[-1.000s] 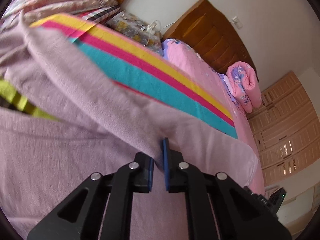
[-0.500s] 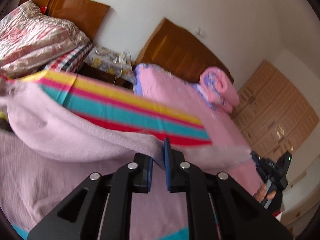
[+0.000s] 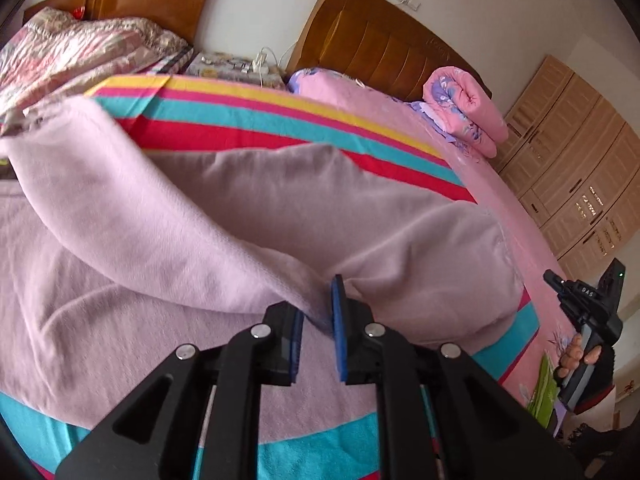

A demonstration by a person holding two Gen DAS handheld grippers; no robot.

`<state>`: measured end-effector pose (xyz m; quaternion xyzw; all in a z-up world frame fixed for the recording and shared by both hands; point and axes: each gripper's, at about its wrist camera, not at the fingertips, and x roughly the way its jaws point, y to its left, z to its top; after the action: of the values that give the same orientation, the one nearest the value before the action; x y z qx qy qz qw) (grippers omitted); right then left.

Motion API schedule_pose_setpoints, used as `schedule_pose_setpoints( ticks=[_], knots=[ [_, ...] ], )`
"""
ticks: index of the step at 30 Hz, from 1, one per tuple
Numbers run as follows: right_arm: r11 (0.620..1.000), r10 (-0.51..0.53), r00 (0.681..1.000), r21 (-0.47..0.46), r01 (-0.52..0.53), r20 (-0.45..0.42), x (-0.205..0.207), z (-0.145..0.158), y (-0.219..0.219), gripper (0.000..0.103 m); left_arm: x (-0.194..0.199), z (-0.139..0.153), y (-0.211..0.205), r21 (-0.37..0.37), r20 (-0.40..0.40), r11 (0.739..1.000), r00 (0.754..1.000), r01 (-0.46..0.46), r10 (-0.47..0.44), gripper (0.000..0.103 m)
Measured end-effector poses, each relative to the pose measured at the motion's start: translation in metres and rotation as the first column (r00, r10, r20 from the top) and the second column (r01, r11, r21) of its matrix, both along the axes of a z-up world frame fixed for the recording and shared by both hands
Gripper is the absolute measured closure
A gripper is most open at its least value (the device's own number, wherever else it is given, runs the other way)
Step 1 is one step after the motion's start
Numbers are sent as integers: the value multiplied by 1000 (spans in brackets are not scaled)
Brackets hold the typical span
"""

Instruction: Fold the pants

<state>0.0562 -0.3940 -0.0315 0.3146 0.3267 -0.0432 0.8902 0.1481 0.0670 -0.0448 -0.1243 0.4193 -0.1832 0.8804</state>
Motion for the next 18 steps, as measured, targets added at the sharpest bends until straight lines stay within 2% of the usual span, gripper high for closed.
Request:
schedule_pose_setpoints(
  ticks=[2,3,4,5,6,7,9,11,13,15,18],
  knots=[
    [1000,27,999,15,-27,-40,-2,-11,1,86,2,-6,-2,-1,-23,1000,1000,9,-9,86],
    [1000,24,998,17,-23,-62,-2,-18,4,78,5,-14,-2,-5,-53,1000,998,13,-13,75],
    [999,20,997,35,-17,-74,-2,-25,3,62,6,-20,-2,-11,-79,1000,997,5,-6,63],
    [998,18,997,61,-14,-74,-3,-29,5,47,6,-26,-1,-26,-97,1000,995,-3,0,59],
    [996,14,998,89,-8,-64,-2,-31,5,43,6,-30,0,-47,-114,999,993,-8,3,50],
    [995,18,998,97,-13,-55,-1,-32,5,42,7,-32,0,-58,-125,998,992,-14,7,39],
    [996,42,998,82,-38,-53,6,-30,15,42,7,-32,2,-66,-127,997,992,-27,18,31],
    [993,70,995,99,-64,-65,13,-35,22,46,7,-27,4,-79,-114,996,993,-37,27,30],
    [991,86,992,114,-75,-97,19,-43,27,52,10,-22,9,-102,-115,993,992,-58,46,26],
    [991,90,988,114,-76,-123,23,-50,32,53,17,-20,11,-137,-137,988,989,-69,50,26],
    [992,60,989,119,-44,-135,26,-56,29,71,31,-24,8,-158,-196,984,980,-78,47,25]
  ],
)
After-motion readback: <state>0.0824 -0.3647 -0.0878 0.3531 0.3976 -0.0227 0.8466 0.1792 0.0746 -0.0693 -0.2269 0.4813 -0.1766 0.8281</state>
